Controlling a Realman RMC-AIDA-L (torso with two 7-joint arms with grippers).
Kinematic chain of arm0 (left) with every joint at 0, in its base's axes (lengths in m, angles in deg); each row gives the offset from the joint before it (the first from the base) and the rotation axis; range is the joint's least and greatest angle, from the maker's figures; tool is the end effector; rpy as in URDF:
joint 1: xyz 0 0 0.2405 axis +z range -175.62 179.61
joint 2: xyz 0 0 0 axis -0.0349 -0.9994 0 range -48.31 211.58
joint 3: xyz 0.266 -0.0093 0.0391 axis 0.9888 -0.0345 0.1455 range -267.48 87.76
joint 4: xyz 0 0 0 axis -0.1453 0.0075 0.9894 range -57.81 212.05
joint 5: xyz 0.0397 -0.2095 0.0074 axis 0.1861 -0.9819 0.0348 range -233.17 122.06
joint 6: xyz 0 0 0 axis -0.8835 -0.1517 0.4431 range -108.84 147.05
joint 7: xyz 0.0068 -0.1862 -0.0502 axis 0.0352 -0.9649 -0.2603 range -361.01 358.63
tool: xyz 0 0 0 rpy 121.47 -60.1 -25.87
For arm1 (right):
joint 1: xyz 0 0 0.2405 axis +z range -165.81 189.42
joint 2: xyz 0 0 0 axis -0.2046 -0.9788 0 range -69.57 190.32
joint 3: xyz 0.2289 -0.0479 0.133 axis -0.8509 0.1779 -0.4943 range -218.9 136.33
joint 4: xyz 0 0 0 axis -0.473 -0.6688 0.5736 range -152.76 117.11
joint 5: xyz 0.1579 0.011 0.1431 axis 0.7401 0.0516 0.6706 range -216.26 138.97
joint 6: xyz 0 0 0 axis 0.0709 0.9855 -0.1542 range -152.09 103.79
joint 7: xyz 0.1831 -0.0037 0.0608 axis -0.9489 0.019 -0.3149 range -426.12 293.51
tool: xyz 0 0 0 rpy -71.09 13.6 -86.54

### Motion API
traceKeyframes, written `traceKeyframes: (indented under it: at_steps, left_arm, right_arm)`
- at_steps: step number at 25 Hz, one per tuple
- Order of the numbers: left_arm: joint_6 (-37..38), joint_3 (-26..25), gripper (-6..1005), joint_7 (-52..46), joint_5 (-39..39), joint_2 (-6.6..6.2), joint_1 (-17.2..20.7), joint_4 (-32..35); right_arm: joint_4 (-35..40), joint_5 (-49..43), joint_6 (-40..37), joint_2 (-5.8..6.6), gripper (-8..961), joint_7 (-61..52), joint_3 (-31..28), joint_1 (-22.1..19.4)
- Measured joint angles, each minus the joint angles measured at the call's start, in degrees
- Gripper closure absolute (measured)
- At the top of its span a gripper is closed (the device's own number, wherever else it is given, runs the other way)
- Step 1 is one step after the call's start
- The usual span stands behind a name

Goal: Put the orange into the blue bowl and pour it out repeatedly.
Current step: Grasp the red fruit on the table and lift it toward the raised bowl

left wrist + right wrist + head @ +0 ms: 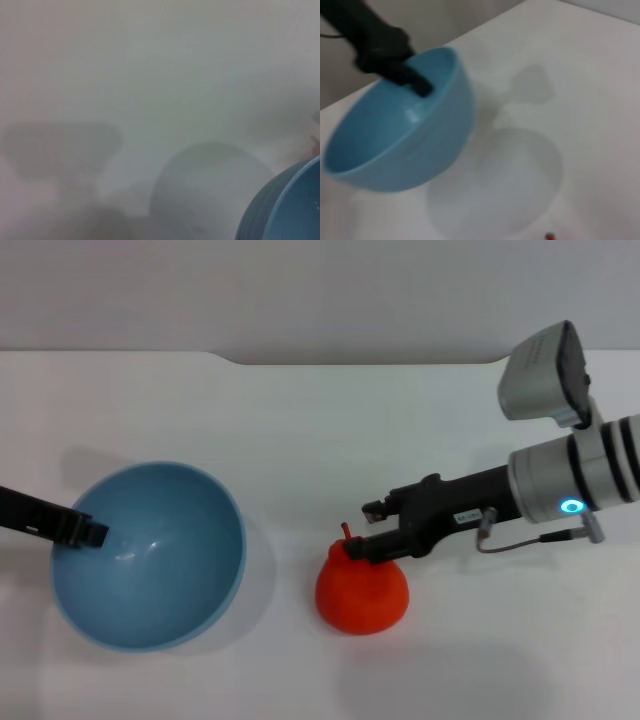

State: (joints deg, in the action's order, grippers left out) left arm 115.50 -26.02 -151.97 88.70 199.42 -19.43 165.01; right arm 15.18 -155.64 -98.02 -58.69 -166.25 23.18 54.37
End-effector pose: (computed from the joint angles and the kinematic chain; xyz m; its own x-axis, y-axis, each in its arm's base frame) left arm -0.2684 0.3377 0.0229 0.5124 0.8565 0.0625 0.7797 -0.4335 -0.4518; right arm 0.2112 0.3823 -0.1233 0.8595 -0.4822 -0.1698 -0.4956 -0.8673 -0.0458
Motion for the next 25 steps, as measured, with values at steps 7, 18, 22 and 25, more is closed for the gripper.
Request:
traceKeyframes:
  at_steps: [7, 18, 22, 25]
  left_arm:
    - [1.4, 0.4, 999, -0.5, 0.1, 0.08, 0.7, 0.7]
    - [1.3, 2.0, 1000, -0.7, 0.1, 0.06, -0.3, 0.5]
    - [1.5, 2.8, 1000, -0.7, 0.2, 0.00, -0.4, 0.5]
    - [1.6, 3.3, 999, -0.7, 0.2, 0.00, -0.6, 0.4]
  right_arm:
    - [-7.0, 10.2, 6.1, -0.10, 296, 2.3, 5.7, 0.8]
    - [-10.0, 11.2, 7.5, -0.26, 342, 1.6, 10.1, 0.4]
    - [-9.3, 11.2, 6.6, -0.09, 385, 1.9, 10.0, 0.2]
    - [-8.4, 11.2, 5.8, 0.01, 418, 1.9, 9.9, -0.4]
